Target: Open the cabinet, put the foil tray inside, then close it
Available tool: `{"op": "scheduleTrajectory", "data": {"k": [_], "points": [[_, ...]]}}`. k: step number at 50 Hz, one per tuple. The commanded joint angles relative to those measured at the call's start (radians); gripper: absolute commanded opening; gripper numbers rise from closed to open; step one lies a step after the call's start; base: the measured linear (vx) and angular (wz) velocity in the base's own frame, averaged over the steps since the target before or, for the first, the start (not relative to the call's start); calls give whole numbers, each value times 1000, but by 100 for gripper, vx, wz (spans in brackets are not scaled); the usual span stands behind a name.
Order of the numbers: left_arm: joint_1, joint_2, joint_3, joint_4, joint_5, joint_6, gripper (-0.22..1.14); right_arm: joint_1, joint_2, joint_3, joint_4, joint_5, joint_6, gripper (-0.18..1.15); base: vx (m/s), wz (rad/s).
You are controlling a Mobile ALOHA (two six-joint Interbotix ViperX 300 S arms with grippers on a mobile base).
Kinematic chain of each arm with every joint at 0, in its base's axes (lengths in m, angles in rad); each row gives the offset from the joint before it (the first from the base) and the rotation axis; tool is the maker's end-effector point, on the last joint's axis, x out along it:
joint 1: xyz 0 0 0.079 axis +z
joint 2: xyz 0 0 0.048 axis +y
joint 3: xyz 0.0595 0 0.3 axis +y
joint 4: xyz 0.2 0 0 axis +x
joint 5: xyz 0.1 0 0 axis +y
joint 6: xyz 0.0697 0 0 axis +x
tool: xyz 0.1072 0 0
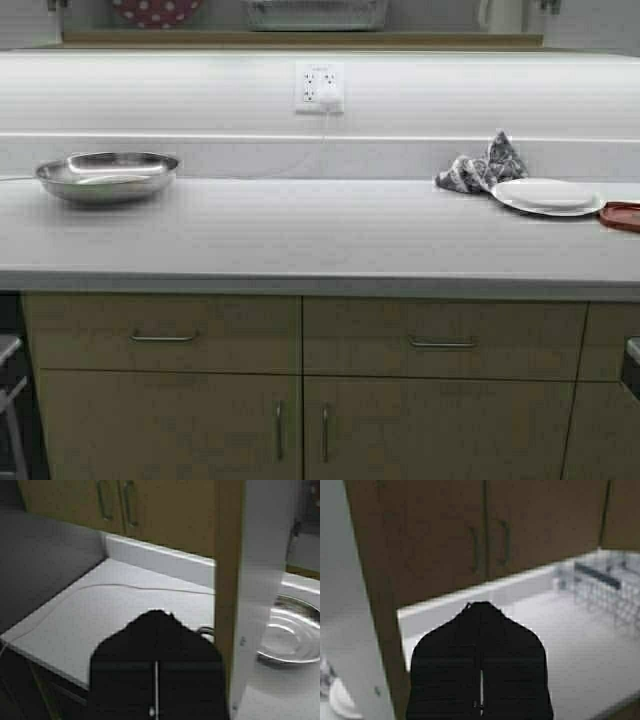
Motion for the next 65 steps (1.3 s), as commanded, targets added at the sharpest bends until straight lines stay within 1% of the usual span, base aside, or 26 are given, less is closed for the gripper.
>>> {"op": "scheduleTrajectory", "data": {"k": [1,12,19,22,31,38,48,51,55,58,61,65], "points": [[61,66,-78,2,-18,-3,5,-9,60,-84,-3,2,-3,7,-1,1],[64,232,-189,-14,-38,-12,5,-9,210,-181,-3,54,-2,7,0,0],[60,302,-224,-72,-57,-32,5,-8,258,-198,2,58,0,7,0,0],[40,324,-232,-92,-64,-32,5,3,272,-201,3,58,2,7,1,0],[-55,353,-221,-89,-84,-29,5,75,321,-230,2,58,-2,7,0,0],[-124,360,-206,-89,-87,-29,5,149,344,-250,0,63,-2,7,0,0],[-221,342,-161,-89,-103,-29,5,296,330,-250,-5,63,-3,7,0,0],[-270,327,-144,-89,-109,-28,5,354,318,-245,-5,63,-3,7,0,0],[-371,296,-115,-83,-118,-26,5,446,301,-238,-8,58,-3,7,-1,0],[-428,272,-91,-74,-120,-21,5,514,284,-227,-15,58,-5,7,0,0],[-474,245,-57,-63,-121,-14,5,560,258,-204,-23,58,-3,7,0,0],[-509,198,2,-58,-120,-5,5,592,215,-149,-25,58,2,7,0,0]]}}
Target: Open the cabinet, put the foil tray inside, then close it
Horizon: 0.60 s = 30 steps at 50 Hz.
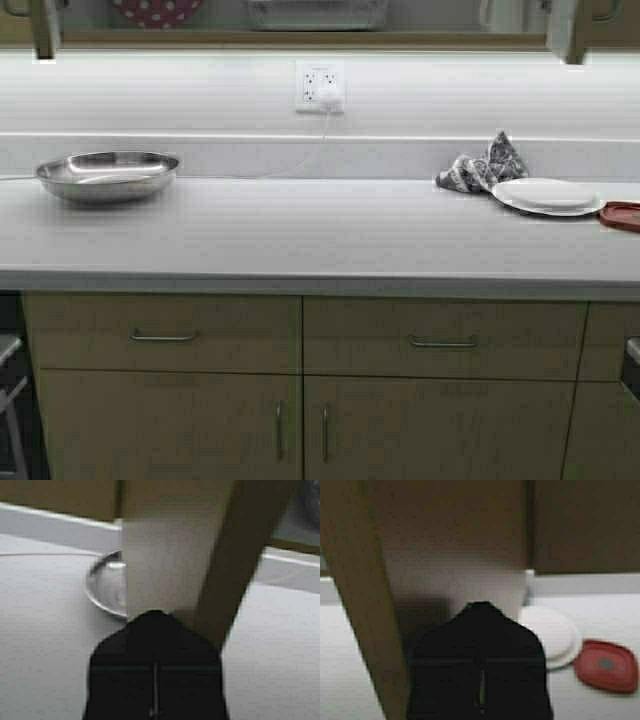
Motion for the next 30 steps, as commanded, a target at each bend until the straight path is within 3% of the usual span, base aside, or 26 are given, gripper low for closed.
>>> {"op": "scheduleTrajectory", "data": {"k": [1,13,30], "points": [[-66,-91,72,11,-9,9,5,57,-84,64,-5,-9,9,7,0,0],[-118,-218,238,8,-69,9,5,81,-186,255,-2,-72,14,7,1,0],[-146,-235,261,9,-75,9,5,250,-206,341,0,-91,17,7,4,0]]}}
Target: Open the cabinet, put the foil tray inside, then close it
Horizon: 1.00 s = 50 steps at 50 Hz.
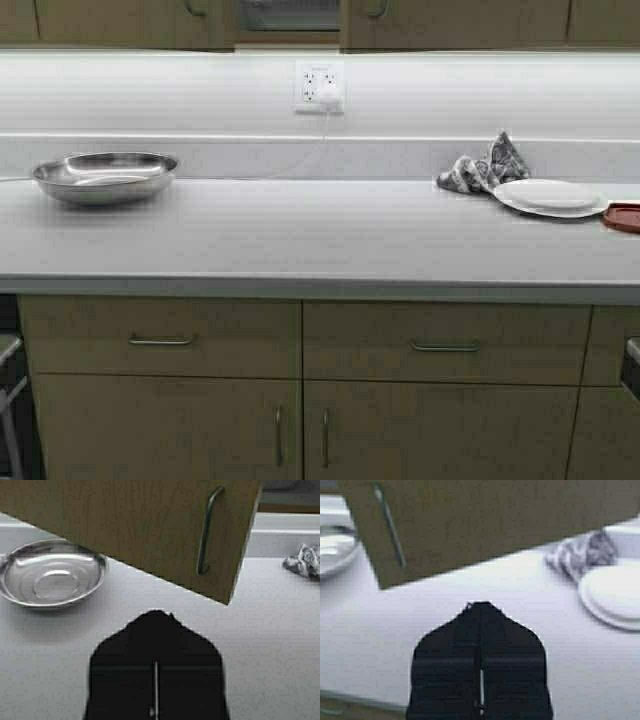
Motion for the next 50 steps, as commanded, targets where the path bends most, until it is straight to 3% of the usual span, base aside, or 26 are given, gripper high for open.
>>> {"op": "scheduleTrajectory", "data": {"k": [1,25,50], "points": [[-8,-12,-8,2,-9,2,5,37,-21,2,3,-9,3,7,6,2],[-34,-12,11,-2,-21,-5,5,60,-60,26,6,-9,-2,7,10,0],[-43,183,-130,-8,-104,-21,5,60,-44,48,2,-18,-5,7,8,2]]}}
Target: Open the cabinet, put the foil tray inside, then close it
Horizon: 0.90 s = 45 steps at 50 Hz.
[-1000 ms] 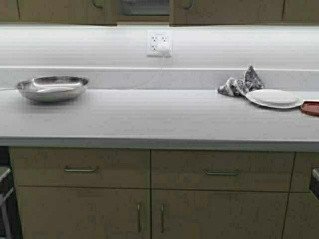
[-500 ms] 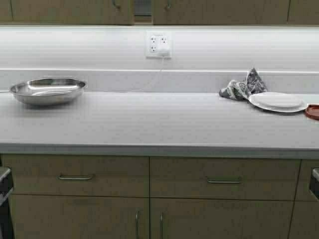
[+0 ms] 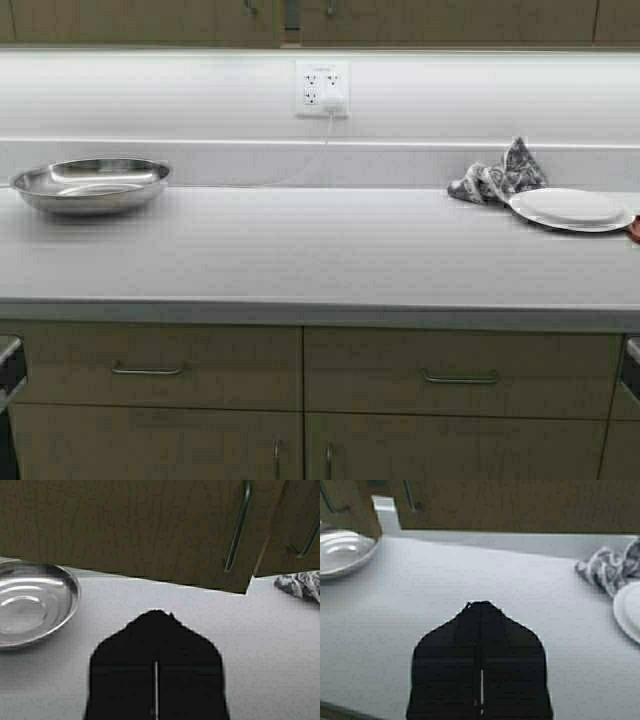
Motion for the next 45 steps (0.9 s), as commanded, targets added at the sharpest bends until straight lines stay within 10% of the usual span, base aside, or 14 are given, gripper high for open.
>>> {"op": "scheduleTrajectory", "data": {"k": [1,23,45], "points": [[2,38,-44,-5,-55,6,5,2,0,-20,-3,-15,0,7,7,8],[-35,216,-244,-5,-69,6,5,2,-14,-3,-2,-15,2,7,12,6],[-95,-18,-14,-6,17,0,5,2,46,-100,0,-18,5,7,17,4]]}}
